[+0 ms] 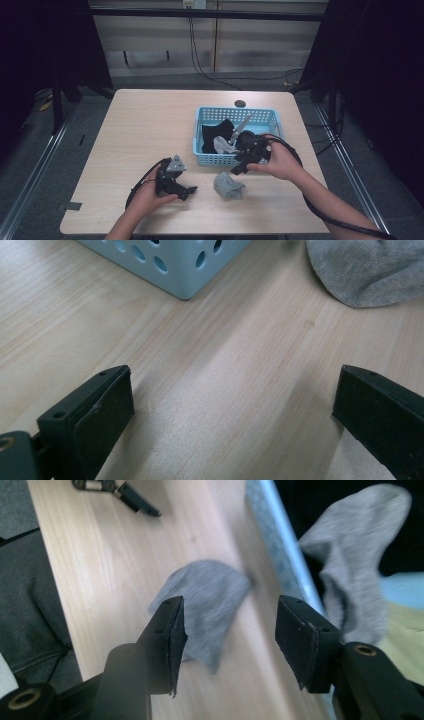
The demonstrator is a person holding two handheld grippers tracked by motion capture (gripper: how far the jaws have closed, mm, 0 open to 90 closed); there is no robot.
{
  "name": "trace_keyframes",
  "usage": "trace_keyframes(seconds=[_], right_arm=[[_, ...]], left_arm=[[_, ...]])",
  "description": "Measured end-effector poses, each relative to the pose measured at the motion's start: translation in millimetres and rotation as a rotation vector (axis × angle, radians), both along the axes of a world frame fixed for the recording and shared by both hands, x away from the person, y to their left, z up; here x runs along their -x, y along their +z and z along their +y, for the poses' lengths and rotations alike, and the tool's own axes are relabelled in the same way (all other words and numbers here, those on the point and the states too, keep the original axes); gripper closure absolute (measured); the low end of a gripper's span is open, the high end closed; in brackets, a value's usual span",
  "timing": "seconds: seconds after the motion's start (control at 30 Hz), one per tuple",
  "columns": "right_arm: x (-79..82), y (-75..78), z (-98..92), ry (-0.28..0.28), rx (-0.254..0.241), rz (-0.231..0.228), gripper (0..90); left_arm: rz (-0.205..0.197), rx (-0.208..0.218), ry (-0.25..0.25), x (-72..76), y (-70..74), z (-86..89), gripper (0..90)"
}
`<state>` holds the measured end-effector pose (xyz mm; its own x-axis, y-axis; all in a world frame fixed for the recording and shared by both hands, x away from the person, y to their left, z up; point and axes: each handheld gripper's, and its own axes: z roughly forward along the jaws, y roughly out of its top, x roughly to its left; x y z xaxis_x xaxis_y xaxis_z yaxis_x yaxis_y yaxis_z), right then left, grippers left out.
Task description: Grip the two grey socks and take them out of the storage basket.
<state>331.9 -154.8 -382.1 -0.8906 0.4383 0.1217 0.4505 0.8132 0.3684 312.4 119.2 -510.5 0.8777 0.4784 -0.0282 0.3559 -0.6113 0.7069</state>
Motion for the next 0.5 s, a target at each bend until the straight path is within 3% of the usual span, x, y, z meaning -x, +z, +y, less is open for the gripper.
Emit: trace_keyframes(seconds=[0.17, 0.27, 0.3, 0.4, 0.5], right_arm=[[-21.8, 9.4, -1.0, -0.045, -0.003, -0.027, 44.2], [-31.3, 9.7, -2.7, -0.074, -0.022, -0.012, 43.7], [-40.4, 9.0, -4.3, -0.103, -0.018, -0.023, 43.5], [-52.3, 5.5, -4.7, -0.134, 0.027, -0.032, 38.9], [-63.3, -0.6, -5.6, -0.157, 0.040, -0.026, 36.3]], left_arm=[[0.000, 0.000, 0.000, 0.0, 0.0, 0.0, 2.3], [0.000, 0.000, 0.000, 0.0, 0.0, 0.0, 2.3], [-0.001, 0.002, 0.000, 0.0, -0.2, -0.1, 2.3], [0.002, 0.011, 0.007, 0.4, -0.5, -0.5, 2.3], [0.003, 0.012, 0.009, 0.5, -0.6, -0.6, 2.3]])
